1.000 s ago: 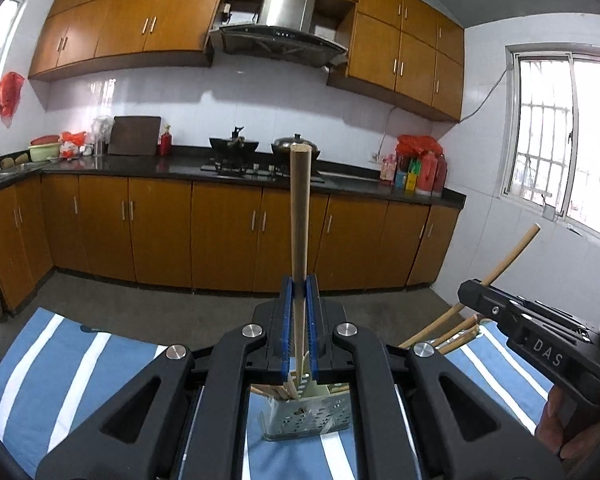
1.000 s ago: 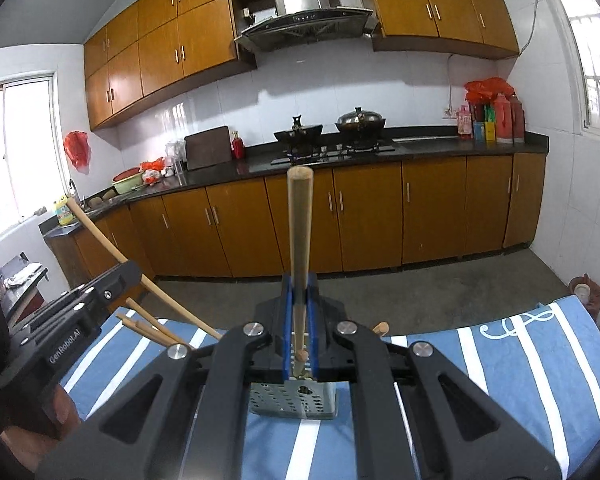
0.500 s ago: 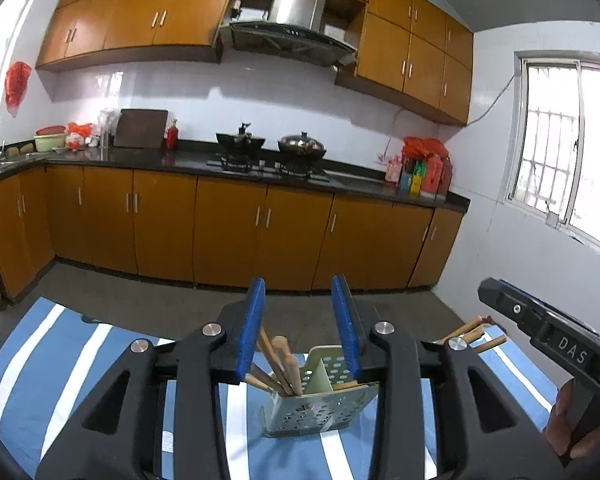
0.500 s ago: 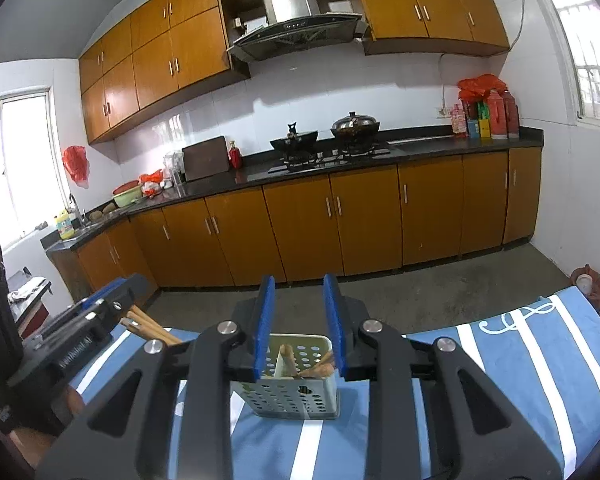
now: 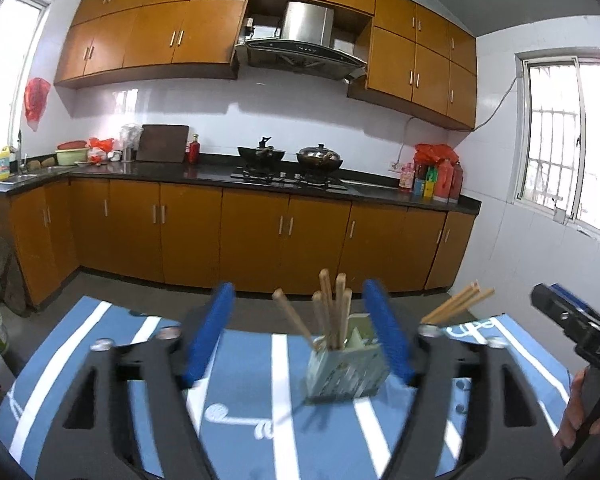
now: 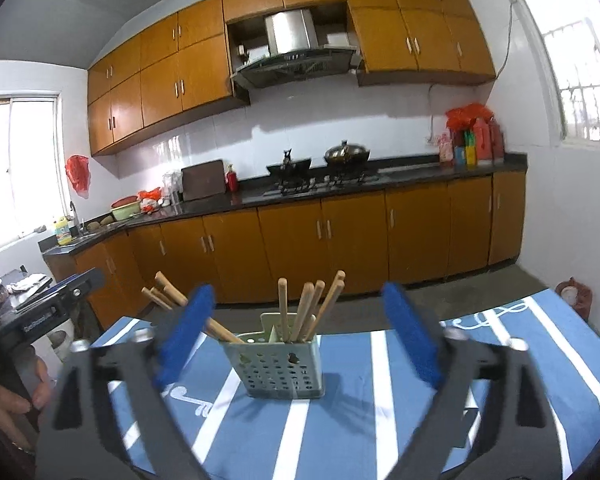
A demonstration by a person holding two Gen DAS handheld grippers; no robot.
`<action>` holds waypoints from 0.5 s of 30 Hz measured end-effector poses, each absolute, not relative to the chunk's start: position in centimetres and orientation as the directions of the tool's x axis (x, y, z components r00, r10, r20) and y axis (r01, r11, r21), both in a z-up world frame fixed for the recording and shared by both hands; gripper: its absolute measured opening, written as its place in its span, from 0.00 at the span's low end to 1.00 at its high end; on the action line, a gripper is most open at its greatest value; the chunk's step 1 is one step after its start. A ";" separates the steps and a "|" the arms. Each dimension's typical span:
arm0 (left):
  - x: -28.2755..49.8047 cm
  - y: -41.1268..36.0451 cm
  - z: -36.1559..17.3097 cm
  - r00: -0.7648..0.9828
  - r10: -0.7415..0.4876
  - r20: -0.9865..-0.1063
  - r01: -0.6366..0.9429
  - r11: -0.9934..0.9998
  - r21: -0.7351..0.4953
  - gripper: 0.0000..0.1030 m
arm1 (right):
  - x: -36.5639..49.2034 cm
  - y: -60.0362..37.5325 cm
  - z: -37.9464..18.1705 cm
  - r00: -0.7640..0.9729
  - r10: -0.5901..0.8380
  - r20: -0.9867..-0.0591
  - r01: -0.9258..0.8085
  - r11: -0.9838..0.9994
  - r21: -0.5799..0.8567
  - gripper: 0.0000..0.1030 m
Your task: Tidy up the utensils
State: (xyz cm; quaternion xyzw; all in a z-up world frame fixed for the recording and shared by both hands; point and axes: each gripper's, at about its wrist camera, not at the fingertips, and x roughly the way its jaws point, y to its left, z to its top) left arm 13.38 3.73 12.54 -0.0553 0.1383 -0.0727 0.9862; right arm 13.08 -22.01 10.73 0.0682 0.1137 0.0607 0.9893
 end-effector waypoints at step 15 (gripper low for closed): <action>5.5 4.7 7.5 0.954 -0.075 -0.290 0.066 0.997 -0.042 0.98 | 5.9 -20.1 6.1 0.966 0.060 -0.250 -0.051 0.998 0.042 0.96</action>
